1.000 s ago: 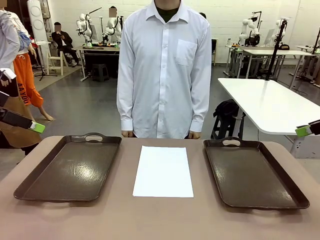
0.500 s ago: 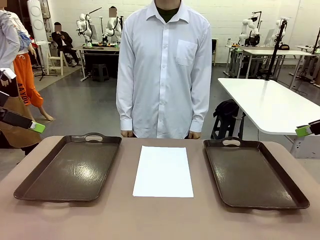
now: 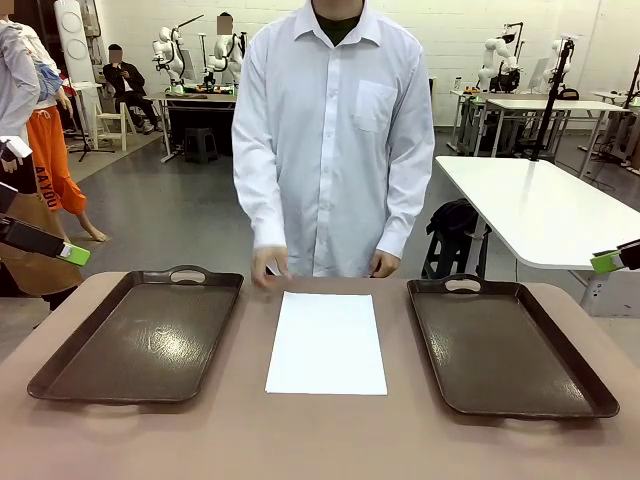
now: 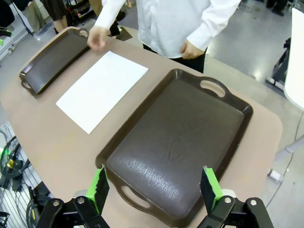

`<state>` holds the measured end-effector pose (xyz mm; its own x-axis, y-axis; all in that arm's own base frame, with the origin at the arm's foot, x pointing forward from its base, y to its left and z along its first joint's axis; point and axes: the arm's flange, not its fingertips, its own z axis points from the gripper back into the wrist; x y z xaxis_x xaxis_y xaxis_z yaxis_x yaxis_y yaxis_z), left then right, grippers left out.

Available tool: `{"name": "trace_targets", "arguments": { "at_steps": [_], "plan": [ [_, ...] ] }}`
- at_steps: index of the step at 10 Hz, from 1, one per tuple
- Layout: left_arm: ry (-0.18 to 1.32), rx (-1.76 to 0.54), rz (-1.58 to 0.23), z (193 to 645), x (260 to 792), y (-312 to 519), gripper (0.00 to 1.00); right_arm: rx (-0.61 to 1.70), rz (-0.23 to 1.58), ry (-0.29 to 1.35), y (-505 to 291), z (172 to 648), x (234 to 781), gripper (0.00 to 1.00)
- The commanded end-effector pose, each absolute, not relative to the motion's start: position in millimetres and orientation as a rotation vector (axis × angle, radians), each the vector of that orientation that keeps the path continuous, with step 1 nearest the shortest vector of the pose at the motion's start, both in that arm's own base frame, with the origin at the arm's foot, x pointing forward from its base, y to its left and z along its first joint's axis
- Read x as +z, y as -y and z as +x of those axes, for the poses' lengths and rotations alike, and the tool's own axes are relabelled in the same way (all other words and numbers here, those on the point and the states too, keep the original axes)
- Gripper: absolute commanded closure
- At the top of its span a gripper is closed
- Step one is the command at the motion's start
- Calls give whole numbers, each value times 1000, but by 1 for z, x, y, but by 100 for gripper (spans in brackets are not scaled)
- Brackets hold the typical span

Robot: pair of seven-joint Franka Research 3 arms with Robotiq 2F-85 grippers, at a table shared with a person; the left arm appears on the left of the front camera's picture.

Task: Sort the A4 documents.
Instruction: Receive the A4 Paper.

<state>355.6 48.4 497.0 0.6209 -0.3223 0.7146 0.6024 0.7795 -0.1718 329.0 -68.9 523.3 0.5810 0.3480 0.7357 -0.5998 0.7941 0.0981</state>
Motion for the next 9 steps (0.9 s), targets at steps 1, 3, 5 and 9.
{"name": "trace_targets", "arguments": {
  "at_steps": [1,3,5,9],
  "plan": [
    [733,-560,-438,356,496,-49,0,579,368,774,69,329,523,0],
    [733,-560,-438,356,496,-49,0,579,368,774,69,329,523,0],
    [733,-560,-438,356,496,-49,0,579,368,774,69,329,523,0],
    [733,-560,-438,356,496,-49,0,579,368,774,69,329,523,0]
  ]
}}
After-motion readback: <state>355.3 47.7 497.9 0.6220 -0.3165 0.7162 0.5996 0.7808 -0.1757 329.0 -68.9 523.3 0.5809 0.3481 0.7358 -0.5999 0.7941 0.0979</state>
